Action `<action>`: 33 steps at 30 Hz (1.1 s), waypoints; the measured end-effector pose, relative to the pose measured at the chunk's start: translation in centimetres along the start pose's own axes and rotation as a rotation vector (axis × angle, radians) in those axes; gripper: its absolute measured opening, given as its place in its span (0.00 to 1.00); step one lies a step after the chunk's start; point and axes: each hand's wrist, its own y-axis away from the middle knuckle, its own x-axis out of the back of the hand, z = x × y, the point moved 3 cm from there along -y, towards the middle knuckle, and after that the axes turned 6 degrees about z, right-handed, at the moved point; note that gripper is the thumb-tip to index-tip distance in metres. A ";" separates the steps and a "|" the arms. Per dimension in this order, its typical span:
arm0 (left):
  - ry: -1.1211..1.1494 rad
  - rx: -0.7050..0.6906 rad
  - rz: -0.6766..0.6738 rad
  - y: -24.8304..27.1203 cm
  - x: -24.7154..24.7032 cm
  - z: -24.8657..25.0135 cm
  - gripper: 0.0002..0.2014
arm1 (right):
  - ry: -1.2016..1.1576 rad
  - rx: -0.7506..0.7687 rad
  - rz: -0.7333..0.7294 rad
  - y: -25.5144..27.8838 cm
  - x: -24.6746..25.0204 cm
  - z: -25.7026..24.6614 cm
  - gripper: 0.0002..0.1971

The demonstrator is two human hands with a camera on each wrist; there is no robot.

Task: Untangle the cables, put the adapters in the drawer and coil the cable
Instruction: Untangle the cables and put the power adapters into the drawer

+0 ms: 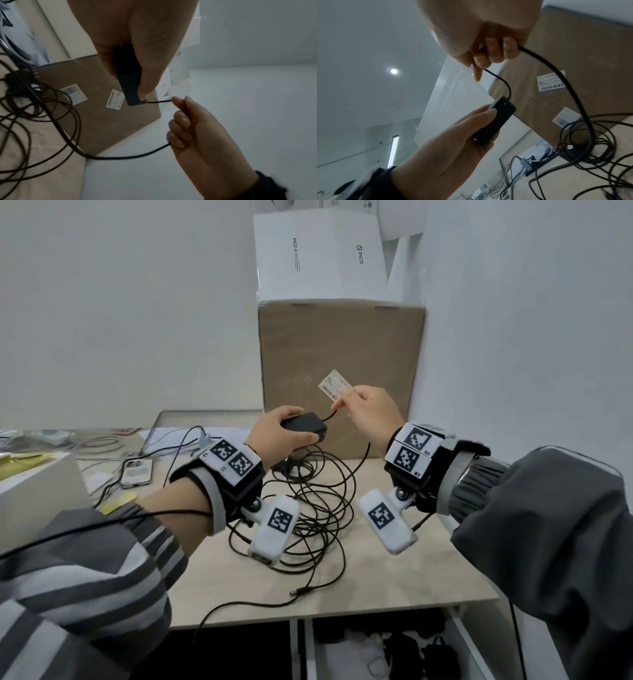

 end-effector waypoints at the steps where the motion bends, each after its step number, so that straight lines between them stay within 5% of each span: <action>1: 0.006 0.032 -0.005 0.4 -0.3 -0.4 0.27 | 0.028 -0.022 -0.010 0.2 -0.1 0.5 0.19; 9: 0.418 0.338 -0.085 1.3 -4.0 -2.0 0.08 | 0.141 0.050 -0.226 3.3 -2.7 1.7 0.19; 12: 0.635 0.419 -0.097 1.5 -4.4 -1.4 0.11 | 0.205 0.082 -0.317 4.3 -3.6 2.4 0.17; 19: 0.571 0.257 -0.322 2.3 -4.5 -2.4 0.07 | 0.124 0.077 -0.494 5.8 -3.4 3.7 0.18; 24: 0.616 0.271 -0.178 2.4 -4.2 -2.5 0.08 | -0.074 0.031 -0.597 7.0 -3.7 4.5 0.10; 28: 0.788 0.339 -0.024 1.1 -2.1 -1.0 0.10 | -0.215 -0.062 -0.589 7.3 -3.5 6.3 0.14; 33: 0.757 0.208 -0.292 1.9 0.3 2.7 0.18 | -0.345 -0.226 -0.560 5.9 -2.6 8.8 0.15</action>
